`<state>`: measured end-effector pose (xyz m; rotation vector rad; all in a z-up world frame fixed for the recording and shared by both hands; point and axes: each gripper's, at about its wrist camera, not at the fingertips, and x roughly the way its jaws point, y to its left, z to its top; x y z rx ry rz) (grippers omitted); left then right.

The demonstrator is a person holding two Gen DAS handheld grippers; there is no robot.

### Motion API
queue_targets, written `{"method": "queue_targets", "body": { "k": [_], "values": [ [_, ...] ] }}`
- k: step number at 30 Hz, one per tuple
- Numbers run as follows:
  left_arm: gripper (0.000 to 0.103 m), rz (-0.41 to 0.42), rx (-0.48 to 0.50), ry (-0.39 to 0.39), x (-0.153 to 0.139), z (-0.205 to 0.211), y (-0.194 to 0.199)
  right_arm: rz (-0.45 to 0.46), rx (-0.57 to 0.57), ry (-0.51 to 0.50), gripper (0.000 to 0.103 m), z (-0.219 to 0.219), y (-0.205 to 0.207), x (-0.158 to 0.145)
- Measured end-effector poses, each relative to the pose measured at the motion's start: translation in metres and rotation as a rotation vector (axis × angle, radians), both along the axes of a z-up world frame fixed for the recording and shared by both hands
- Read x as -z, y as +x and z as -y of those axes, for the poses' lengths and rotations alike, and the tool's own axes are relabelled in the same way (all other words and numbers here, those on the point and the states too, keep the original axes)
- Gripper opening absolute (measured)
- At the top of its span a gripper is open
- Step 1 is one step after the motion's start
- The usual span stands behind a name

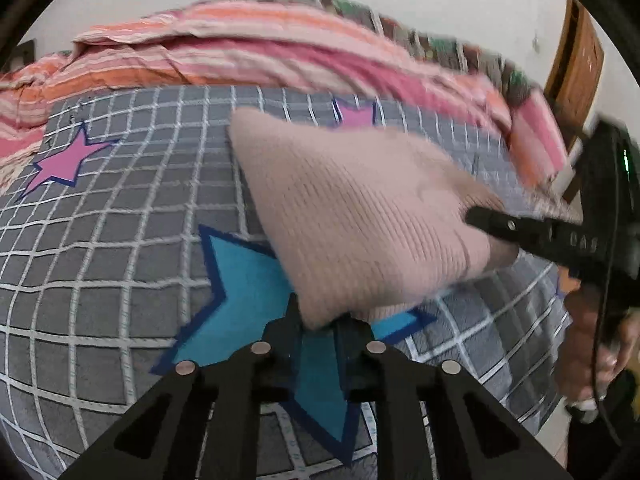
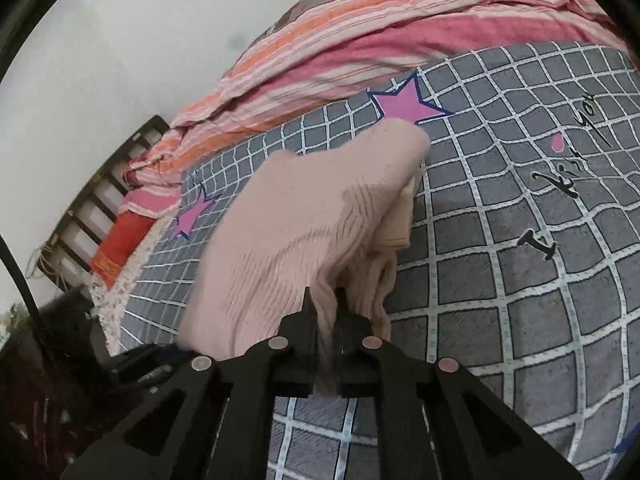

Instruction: Fold small clothes

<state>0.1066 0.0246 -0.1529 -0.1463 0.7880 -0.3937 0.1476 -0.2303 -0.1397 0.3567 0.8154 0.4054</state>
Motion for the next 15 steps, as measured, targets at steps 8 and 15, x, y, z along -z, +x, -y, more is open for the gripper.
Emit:
{"method": "queue_targets", "body": {
  "k": [8, 15],
  "values": [
    [0.015, -0.06, -0.014, -0.059, 0.016, -0.011, 0.003, -0.018, 0.022, -0.032, 0.006, 0.009, -0.004, 0.015],
    [0.039, -0.036, -0.034, -0.036, 0.013, -0.03, -0.017, 0.083, 0.032, 0.022, 0.028, 0.018, -0.004, -0.015]
  ]
}}
